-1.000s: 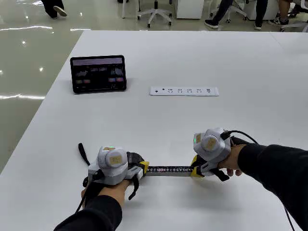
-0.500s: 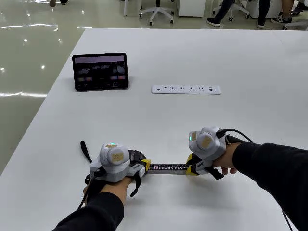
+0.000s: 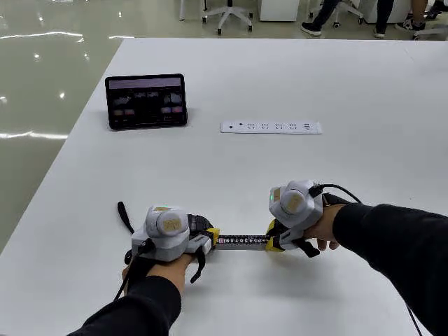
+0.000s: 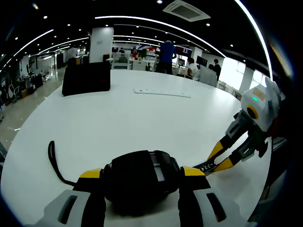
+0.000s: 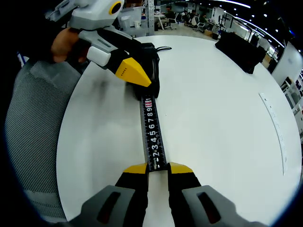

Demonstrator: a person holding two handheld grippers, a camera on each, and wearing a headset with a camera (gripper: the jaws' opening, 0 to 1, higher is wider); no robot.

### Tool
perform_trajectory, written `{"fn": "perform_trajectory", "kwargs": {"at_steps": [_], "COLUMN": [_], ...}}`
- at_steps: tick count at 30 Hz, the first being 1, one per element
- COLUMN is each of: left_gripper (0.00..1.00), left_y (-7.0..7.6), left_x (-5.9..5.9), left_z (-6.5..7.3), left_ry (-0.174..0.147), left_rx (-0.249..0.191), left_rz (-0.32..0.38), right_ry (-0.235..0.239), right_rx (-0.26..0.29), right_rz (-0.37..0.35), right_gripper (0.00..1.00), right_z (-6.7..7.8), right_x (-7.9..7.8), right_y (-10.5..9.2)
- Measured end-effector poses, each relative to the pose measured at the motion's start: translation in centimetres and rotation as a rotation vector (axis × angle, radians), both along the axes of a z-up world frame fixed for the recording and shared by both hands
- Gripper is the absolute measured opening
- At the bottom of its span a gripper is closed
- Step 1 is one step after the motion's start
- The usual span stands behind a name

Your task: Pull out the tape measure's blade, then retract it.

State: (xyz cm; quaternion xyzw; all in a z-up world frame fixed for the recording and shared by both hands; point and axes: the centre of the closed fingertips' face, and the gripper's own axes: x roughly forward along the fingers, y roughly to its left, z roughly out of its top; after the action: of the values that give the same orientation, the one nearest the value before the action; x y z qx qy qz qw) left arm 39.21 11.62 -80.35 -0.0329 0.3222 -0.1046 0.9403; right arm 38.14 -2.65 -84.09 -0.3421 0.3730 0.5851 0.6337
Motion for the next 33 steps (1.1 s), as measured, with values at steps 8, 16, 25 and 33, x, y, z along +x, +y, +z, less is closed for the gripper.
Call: {"fn": "perform_trajectory", "kwargs": {"at_steps": [8,16,25,33], "left_gripper": [0.58,0.58,0.58,0.58], "left_y": [0.0,0.0,0.0,0.0], "left_x": [0.0,-0.1,0.0,-0.1], "left_z": [0.0,0.0,0.0,0.0], "left_ry": [0.002,0.003,0.001,0.002], "left_rx": [0.000,-0.001,-0.002,-0.002], "left_rz": [0.000,-0.003,-0.003,-0.005], "right_ry": [0.008,0.010,0.018,0.012], "right_rx": [0.011,0.019,0.034,0.044], "right_rz": [-0.011,-0.012,-0.025,-0.021], "right_gripper": [0.11,0.11,0.11,0.11], "right_z": [0.0,0.0,0.0,0.1], "right_x": [-0.1,-0.1,-0.1,-0.2], "right_y": [0.3,1.0,1.5,2.1]}}
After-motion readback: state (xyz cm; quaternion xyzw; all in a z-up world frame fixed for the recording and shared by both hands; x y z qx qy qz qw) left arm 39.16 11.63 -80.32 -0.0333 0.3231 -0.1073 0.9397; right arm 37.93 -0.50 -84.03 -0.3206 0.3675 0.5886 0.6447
